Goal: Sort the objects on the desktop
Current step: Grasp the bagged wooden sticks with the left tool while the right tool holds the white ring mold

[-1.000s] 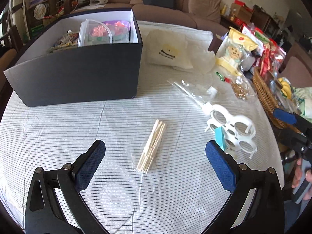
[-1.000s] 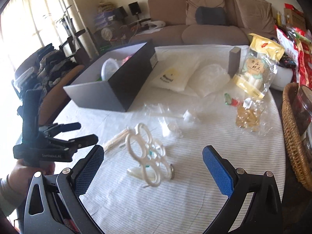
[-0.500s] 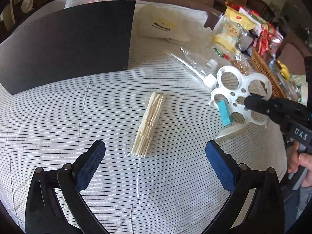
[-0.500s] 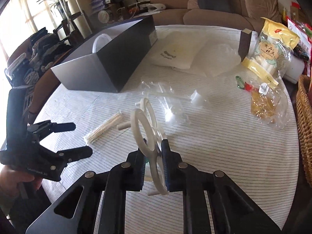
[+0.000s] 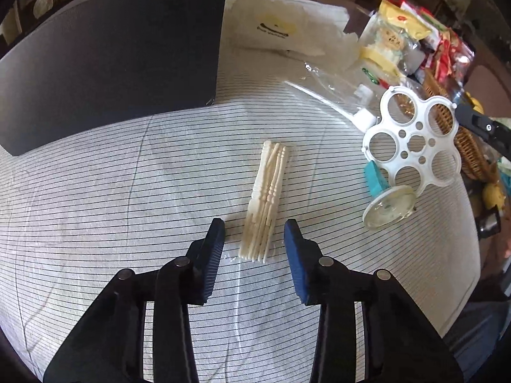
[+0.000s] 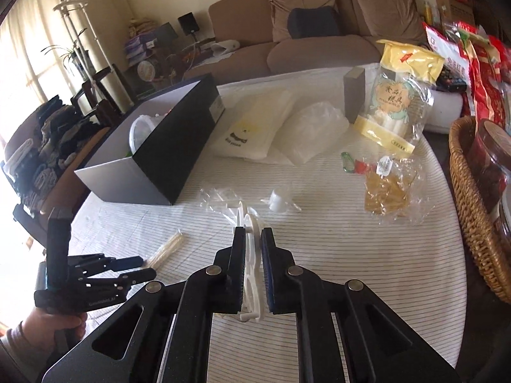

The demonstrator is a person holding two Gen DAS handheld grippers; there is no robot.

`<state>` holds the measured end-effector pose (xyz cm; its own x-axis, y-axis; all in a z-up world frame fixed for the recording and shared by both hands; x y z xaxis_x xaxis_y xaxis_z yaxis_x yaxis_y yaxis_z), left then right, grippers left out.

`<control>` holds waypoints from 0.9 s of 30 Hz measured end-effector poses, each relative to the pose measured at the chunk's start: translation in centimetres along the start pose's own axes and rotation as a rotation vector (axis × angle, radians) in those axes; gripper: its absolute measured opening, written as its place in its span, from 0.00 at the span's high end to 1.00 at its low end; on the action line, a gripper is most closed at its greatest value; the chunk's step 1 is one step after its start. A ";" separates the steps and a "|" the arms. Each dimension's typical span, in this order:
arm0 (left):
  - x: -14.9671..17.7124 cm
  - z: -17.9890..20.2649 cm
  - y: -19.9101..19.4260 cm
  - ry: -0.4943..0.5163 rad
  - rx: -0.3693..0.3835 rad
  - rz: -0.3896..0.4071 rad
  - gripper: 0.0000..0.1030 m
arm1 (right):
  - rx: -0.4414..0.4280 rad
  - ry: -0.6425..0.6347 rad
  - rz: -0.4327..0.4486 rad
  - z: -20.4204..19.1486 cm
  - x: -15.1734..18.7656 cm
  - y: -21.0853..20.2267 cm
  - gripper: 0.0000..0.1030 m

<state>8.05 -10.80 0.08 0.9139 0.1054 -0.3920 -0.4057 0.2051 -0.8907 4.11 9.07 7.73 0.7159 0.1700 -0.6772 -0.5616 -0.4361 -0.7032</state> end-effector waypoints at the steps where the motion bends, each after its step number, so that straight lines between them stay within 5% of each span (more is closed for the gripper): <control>1: 0.0 0.0 0.0 -0.002 0.004 0.000 0.66 | -0.009 0.012 -0.014 0.2 0.2 0.3 0.89; 3: -0.1 0.2 -0.1 -0.007 0.034 -0.002 0.67 | -0.030 0.021 -0.050 0.2 0.6 1.1 0.86; 6: -0.2 0.8 0.1 -0.002 0.054 0.001 0.66 | -0.038 0.015 -0.089 -0.3 1.4 2.4 0.60; 9: -0.4 1.4 0.4 0.011 0.036 0.011 0.65 | -0.031 -0.007 -0.139 -0.9 2.1 4.1 0.56; 10: -0.6 1.6 0.5 0.014 0.034 0.013 0.65 | -0.028 -0.009 -0.147 -1.1 2.2 4.4 0.58; 13: -0.7 1.9 0.6 0.016 0.050 0.013 0.68 | -0.020 -0.023 -0.136 -1.4 2.2 4.6 0.90; 15: -0.8 1.8 0.7 -0.001 0.063 0.010 0.89 | -0.008 -0.034 -0.100 -1.5 1.8 4.0 0.93; 20: -1.6 0.9 -1.2 -0.066 0.146 0.067 0.98 | 0.003 -0.054 0.012 -1.9 0.2 1.3 0.94; 25: -2.2 -0.1 -1.3 -0.114 0.148 0.057 0.96 | -0.026 -0.033 -0.001 -1.3 -0.4 0.7 0.94; 27: -2.2 -0.3 -0.4 -0.133 0.159 0.024 0.82 | -0.036 -0.001 -0.034 -0.8 0.1 1.5 0.90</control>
<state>6.24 -11.36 1.24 0.8983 0.2379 -0.3695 -0.4342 0.3505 -0.8299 3.65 7.76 6.72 0.7337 0.1864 -0.6534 -0.5217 -0.4616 -0.7175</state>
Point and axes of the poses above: each gripper's, at about its wrist camera, not at the fingertips, and y roughly the way its jaws point, z to its right, x to its underside, the point moved 2 cm from there along y, roughly the way its jaws point, and after that the axes turned 6 degrees about -y, right-handed, at the moved point
